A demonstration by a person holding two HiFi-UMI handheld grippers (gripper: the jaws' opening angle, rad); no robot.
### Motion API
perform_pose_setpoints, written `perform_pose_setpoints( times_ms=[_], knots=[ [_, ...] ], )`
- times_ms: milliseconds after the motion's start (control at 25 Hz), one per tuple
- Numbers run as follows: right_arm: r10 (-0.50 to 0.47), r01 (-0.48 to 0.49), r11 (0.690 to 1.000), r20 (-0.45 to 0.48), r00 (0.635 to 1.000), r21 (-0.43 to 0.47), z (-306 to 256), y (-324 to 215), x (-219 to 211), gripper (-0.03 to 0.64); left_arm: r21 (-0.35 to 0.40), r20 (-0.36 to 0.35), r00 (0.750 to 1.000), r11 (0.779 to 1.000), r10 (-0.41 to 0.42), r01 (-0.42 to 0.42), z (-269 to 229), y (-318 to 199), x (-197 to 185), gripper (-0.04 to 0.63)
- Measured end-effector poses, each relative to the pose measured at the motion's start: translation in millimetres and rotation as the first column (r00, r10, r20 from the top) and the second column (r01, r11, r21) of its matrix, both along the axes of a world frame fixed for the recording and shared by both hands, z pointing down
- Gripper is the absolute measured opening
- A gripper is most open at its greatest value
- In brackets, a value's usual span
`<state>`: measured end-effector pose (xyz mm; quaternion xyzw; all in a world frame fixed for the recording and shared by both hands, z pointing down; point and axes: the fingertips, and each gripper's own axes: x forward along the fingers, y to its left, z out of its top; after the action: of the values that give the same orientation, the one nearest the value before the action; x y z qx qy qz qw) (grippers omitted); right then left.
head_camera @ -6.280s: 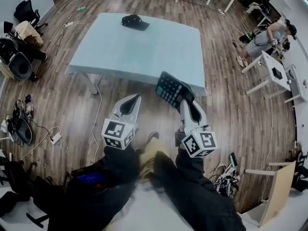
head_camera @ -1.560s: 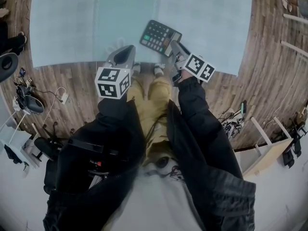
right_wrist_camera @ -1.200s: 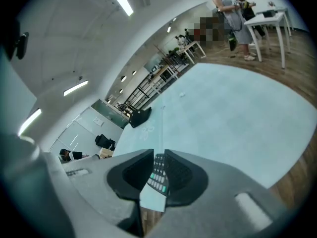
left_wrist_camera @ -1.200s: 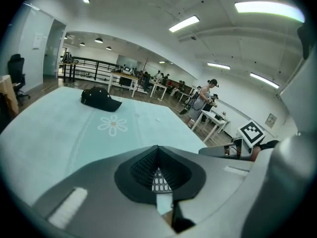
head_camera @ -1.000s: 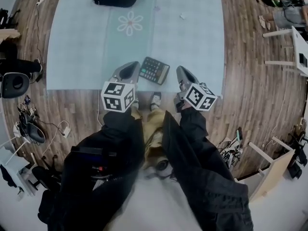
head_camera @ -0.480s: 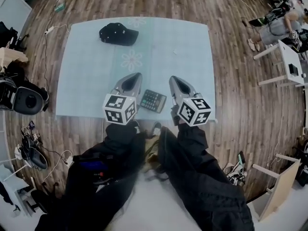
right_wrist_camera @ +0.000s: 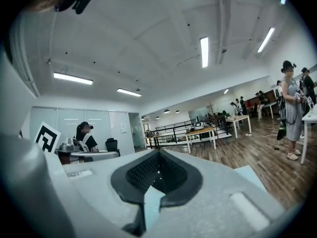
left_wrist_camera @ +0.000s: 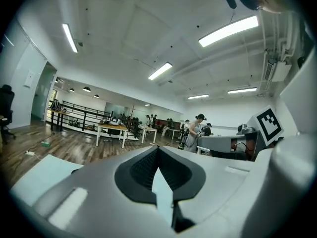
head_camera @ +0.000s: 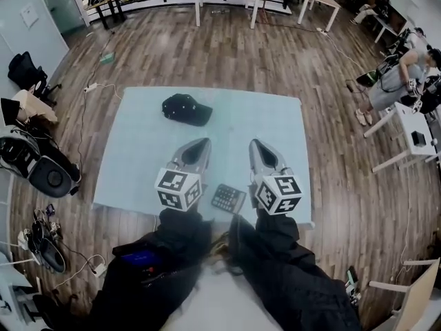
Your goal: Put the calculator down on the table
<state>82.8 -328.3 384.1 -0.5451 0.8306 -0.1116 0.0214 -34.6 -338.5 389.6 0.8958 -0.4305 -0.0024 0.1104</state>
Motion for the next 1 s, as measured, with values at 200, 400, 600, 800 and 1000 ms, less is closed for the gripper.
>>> perform_pose_setpoints(
  times_ms=[200, 400, 600, 800, 1000],
  knots=[
    [-0.020, 0.021, 0.997, -0.010, 1.000, 0.068, -19.5, -4.7, -13.9, -0.002, 0.038, 0.002, 1.000, 0.999, -0.015, 0.015, -13.2, -0.5, -8.1, 0.000],
    [-0.025, 0.031, 0.994, -0.056, 0.998, 0.104, -30.6, -7.7, -28.4, -0.002, 0.056, -0.004, 1.000, 0.998, -0.025, 0.026, -21.2, -5.4, -18.0, 0.000],
    [-0.007, 0.018, 0.991, -0.084, 0.996, 0.135, -37.9, -8.3, -24.6, -0.002, 0.088, -0.002, 1.000, 0.996, -0.024, 0.024, -30.2, -8.1, -15.5, 0.000],
    [0.004, 0.010, 0.989, -0.093, 0.996, 0.150, -43.8, -7.9, -22.4, -0.002, 0.105, 0.003, 1.000, 0.995, -0.004, 0.004, -37.5, -7.8, -11.9, 0.000],
    [0.015, 0.001, 0.988, -0.103, 0.995, 0.156, -45.5, -5.9, -18.0, -0.002, 0.108, 0.007, 1.000, 0.994, 0.004, -0.005, -38.1, -5.7, -5.5, 0.000]
  ],
)
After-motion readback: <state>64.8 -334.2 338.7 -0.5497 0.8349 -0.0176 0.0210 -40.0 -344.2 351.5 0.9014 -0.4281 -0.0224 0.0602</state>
